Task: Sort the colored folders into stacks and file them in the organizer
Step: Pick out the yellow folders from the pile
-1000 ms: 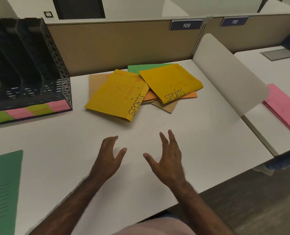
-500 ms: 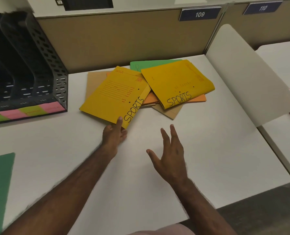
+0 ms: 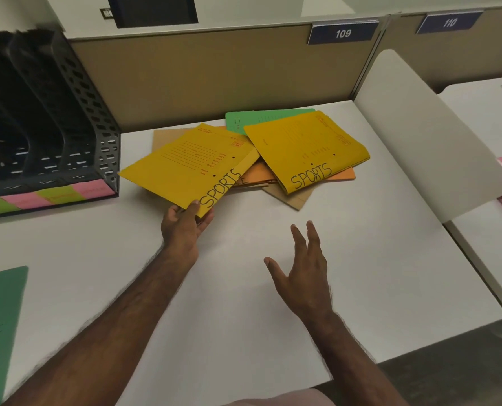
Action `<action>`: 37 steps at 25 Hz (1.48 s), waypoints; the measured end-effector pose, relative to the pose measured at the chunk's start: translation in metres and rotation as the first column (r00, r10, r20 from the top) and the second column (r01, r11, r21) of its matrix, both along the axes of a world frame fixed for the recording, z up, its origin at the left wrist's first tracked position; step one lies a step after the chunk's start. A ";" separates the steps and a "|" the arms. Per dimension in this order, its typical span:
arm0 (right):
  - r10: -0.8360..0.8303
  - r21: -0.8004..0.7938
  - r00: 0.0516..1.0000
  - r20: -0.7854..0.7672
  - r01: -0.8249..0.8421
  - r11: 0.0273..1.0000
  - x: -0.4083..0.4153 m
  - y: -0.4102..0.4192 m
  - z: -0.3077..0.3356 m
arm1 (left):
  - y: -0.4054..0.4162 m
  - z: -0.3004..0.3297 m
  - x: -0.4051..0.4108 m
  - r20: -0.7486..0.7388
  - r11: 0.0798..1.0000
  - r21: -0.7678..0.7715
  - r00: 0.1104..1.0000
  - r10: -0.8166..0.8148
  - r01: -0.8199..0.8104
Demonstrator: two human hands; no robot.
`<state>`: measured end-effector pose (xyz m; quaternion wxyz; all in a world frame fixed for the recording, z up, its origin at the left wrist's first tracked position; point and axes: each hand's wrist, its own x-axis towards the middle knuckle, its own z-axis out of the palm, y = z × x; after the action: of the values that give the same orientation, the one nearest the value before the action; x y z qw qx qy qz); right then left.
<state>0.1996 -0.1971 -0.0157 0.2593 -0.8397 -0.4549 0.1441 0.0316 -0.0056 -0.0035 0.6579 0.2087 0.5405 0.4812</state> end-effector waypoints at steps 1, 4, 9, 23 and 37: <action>-0.003 0.009 1.000 -0.003 0.003 1.000 -0.002 -0.001 0.002 | 0.000 0.004 -0.007 -0.010 1.000 0.015 1.000 0.011 -0.011; -0.016 0.042 0.999 -0.029 0.017 0.999 -0.012 -0.005 0.009 | -0.004 0.013 -0.036 -0.015 0.997 0.060 0.999 0.051 -0.050; 0.001 0.073 1.000 -0.011 0.000 0.997 -0.037 -0.011 0.018 | -0.019 0.023 -0.091 -0.055 0.985 0.160 0.996 0.075 -0.065; 0.107 0.179 0.994 -0.025 -0.101 0.979 -0.132 -0.009 0.036 | -0.081 0.055 -0.236 -0.270 0.879 0.465 0.928 0.256 -0.107; 0.065 0.109 0.998 -0.002 -0.065 0.992 -0.173 -0.016 0.039 | -0.104 0.082 -0.301 -0.176 0.909 0.410 0.971 0.161 -0.076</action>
<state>0.0265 -0.2130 0.0231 0.3010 -0.8087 -0.4884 0.1300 -0.2691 -0.1096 0.0787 0.5112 0.3543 0.5072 0.5966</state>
